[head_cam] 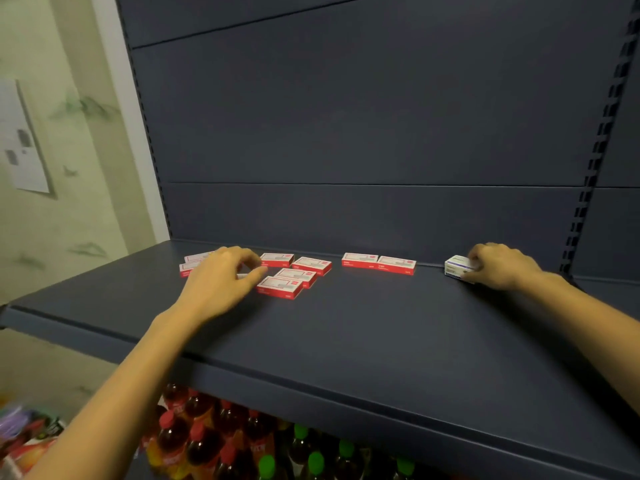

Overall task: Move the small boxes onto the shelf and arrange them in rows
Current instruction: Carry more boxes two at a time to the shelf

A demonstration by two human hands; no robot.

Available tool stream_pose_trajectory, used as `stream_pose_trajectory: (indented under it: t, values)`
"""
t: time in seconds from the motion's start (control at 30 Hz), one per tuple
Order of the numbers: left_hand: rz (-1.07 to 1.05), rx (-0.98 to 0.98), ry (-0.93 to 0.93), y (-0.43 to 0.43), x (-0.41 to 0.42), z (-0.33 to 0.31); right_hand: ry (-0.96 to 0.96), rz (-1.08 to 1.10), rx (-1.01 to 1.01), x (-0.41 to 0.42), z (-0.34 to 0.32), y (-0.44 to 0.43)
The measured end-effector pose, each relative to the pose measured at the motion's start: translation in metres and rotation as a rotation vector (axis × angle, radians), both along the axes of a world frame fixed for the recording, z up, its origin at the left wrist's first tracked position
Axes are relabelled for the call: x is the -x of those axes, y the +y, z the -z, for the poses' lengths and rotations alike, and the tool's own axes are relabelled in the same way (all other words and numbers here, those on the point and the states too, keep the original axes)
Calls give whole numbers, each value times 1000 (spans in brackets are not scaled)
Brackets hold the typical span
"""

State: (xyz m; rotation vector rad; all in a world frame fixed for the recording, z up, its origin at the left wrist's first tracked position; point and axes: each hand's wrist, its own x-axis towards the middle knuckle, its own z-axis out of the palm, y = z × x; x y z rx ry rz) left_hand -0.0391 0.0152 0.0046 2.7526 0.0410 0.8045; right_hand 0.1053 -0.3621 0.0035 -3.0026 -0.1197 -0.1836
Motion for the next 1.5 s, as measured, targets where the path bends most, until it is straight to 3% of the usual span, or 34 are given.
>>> stream_pose_trajectory:
  t: [0.17,0.33,0.47,0.6,0.9,1.17,1.5]
  values:
    - [-3,63,65,44,-7,-4,-90,-187,-23,12,-9,45]
    - [140,80,395,81,-21,1,-127,-305,-50,37,-12,91]
    - [248,73,512,100,-35,5,-133,-344,-62,57,-15,120]
    - [365,64,470,111,-45,7,-157,-338,-101,75,-12,140]
    - [478,10,63,76,-43,-12,-298,-261,-327,134,8,135]
    - [780,54,87,-32,-35,-14,-352,-87,-331,200,7,67]
    - [1061,98,118,-212,5,-11,-372,138,-325,302,12,-77]
